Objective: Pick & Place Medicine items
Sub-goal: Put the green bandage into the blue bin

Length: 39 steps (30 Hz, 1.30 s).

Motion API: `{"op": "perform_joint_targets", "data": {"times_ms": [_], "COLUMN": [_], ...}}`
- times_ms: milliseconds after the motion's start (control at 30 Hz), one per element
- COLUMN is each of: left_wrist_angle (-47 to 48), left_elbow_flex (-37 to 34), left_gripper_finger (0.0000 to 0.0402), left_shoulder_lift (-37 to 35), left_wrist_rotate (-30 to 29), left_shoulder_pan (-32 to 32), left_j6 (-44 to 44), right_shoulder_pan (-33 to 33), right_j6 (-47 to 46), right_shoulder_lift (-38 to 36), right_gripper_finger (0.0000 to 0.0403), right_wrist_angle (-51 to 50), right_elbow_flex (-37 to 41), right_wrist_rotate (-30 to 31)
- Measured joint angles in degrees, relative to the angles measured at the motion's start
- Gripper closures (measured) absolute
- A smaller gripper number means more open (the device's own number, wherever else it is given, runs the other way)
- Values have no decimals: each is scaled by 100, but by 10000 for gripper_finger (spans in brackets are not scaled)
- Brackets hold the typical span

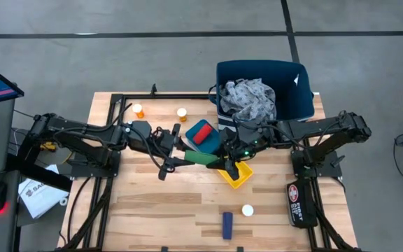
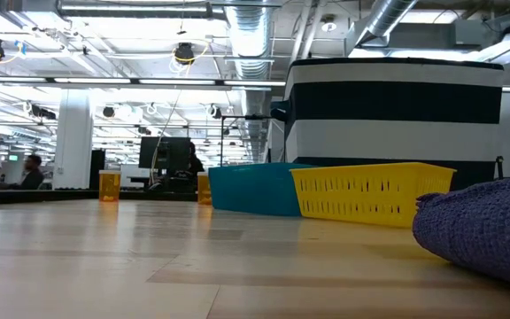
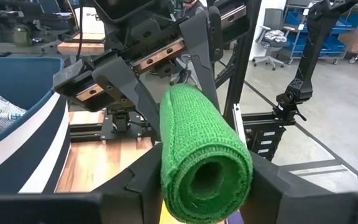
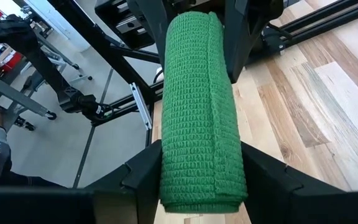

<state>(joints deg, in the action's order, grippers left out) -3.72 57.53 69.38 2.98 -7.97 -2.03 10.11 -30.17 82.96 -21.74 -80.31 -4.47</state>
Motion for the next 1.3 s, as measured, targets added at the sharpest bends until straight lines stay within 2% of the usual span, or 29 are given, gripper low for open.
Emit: {"op": "perform_joint_targets", "data": {"times_ms": [233, 833, 1300], "left_wrist_angle": [52, 315, 1430], "left_elbow_flex": [1, 5, -27], "left_gripper_finger": [276, 269, 270], "left_shoulder_lift": [0, -6, -583], "left_wrist_rotate": [2, 6, -369], "left_shoulder_pan": [0, -225, -299], "left_j6": [-34, -321, -344], "right_shoulder_pan": [2, 7, -2], "right_j6": [17, 17, 66], "right_shoulder_lift": [2, 2, 0], "right_gripper_finger": [223, 223, 211], "right_wrist_angle": [49, 150, 252], "right_elbow_flex": [0, 0, -7], "right_wrist_rotate": [0, 137, 212]}}
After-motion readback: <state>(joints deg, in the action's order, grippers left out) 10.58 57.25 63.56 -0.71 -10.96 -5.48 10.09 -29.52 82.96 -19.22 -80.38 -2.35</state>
